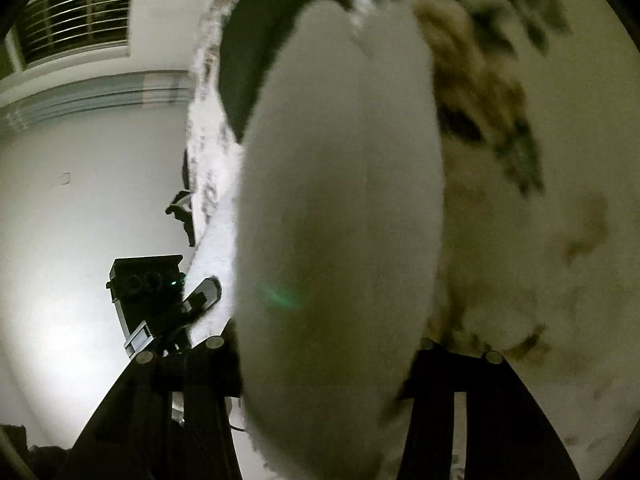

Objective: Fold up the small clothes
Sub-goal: 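Lift the folded sweater with both tools and place it on the black garment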

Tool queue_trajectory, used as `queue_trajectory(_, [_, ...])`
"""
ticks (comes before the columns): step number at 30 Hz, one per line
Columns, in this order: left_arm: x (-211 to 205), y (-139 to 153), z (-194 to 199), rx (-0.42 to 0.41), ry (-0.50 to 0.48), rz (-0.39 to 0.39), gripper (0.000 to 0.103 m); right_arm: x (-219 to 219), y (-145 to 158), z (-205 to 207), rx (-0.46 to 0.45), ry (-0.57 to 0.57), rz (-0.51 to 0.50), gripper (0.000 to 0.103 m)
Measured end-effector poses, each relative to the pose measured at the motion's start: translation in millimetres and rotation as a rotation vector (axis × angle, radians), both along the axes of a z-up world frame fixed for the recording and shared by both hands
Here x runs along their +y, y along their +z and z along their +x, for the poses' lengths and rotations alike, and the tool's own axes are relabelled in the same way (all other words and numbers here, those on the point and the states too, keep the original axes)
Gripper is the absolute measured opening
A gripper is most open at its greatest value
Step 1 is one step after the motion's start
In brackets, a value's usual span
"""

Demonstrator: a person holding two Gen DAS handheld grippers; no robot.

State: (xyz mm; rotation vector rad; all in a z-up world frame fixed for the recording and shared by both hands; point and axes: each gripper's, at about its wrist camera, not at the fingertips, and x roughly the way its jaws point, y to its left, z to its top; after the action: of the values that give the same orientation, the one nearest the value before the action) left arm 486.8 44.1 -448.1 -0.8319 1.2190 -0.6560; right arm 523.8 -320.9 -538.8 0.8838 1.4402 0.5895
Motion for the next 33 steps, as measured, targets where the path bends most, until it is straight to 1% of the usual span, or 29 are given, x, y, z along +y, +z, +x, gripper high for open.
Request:
queue_trajectory(2, [1,23,24,-0.042,0.004,-0.002,0.028,-2,24,18,-0.04,-0.002,0.009,0.051])
queue_trajectory(4, [4,43,49,-0.079,0.015,-0.003,0.028,-6,48,45,-0.083,-0.005,0.011,0.051])
queue_trajectory(8, [16,80,114,-0.164,0.038,0.014,0.028,1,91,118,-0.188,-0.003,0.009,0.051])
queue_trajectory(9, [22,89,133,-0.191,0.047,0.028,0.028,-1,98,129,-0.213,-0.003,0.007,0.051])
queue_trajectory(12, [36,105,193,-0.244,0.071,0.074,0.029,12,109,192,-0.267,-0.016,0.02,0.051])
queue_trajectory(14, [49,99,226,-0.253,0.085,0.112,0.029,32,100,239,-0.291,-0.015,0.01,0.051])
queue_trajectory(16, [57,80,256,-0.232,0.102,0.154,0.029,45,79,269,-0.279,-0.007,-0.005,0.051])
queue_trajectory(17, [63,60,272,-0.201,0.105,0.176,0.03,59,67,281,-0.269,-0.001,-0.019,0.051])
queue_trajectory(19, [70,23,286,-0.124,0.101,0.216,0.03,76,34,301,-0.235,0.022,-0.073,0.051])
queue_trajectory(21, [77,-24,295,-0.009,0.089,0.261,0.032,84,3,307,-0.193,0.042,-0.123,0.051])
queue_trajectory(22, [80,-41,295,0.031,0.087,0.266,0.035,85,-11,306,-0.183,0.05,-0.151,0.051])
queue_trajectory(23, [84,-51,292,0.044,0.097,0.252,0.038,84,-17,305,-0.181,0.048,-0.165,0.052])
queue_trajectory(24, [87,-53,290,0.043,0.105,0.227,0.039,81,-22,302,-0.173,0.038,-0.167,0.056])
queue_trajectory(25, [90,-53,286,0.037,0.109,0.209,0.039,78,-22,300,-0.172,0.035,-0.189,0.064])
queue_trajectory(26, [91,-50,283,0.029,0.113,0.213,0.039,77,-19,295,-0.175,0.042,-0.261,0.069])
queue_trajectory(27, [91,-44,280,0.014,0.11,0.246,0.04,76,-14,291,-0.182,0.049,-0.317,0.08])
queue_trajectory(28, [90,-38,276,-0.006,0.111,0.284,0.04,75,-6,284,-0.211,0.055,-0.411,0.09])
queue_trajectory(30, [84,-29,266,-0.033,0.114,0.342,0.04,73,11,269,-0.264,0.038,-0.526,0.092])
queue_trajectory(31, [82,-26,261,-0.046,0.119,0.379,0.044,74,21,260,-0.282,0.028,-0.578,0.092])
queue_trajectory(32, [78,-21,253,-0.061,0.124,0.442,0.063,68,25,250,-0.295,0.018,-0.616,0.092])
queue_trajectory(33, [77,-17,252,-0.067,0.133,0.496,0.074,75,31,242,-0.306,0.016,-0.661,0.092])
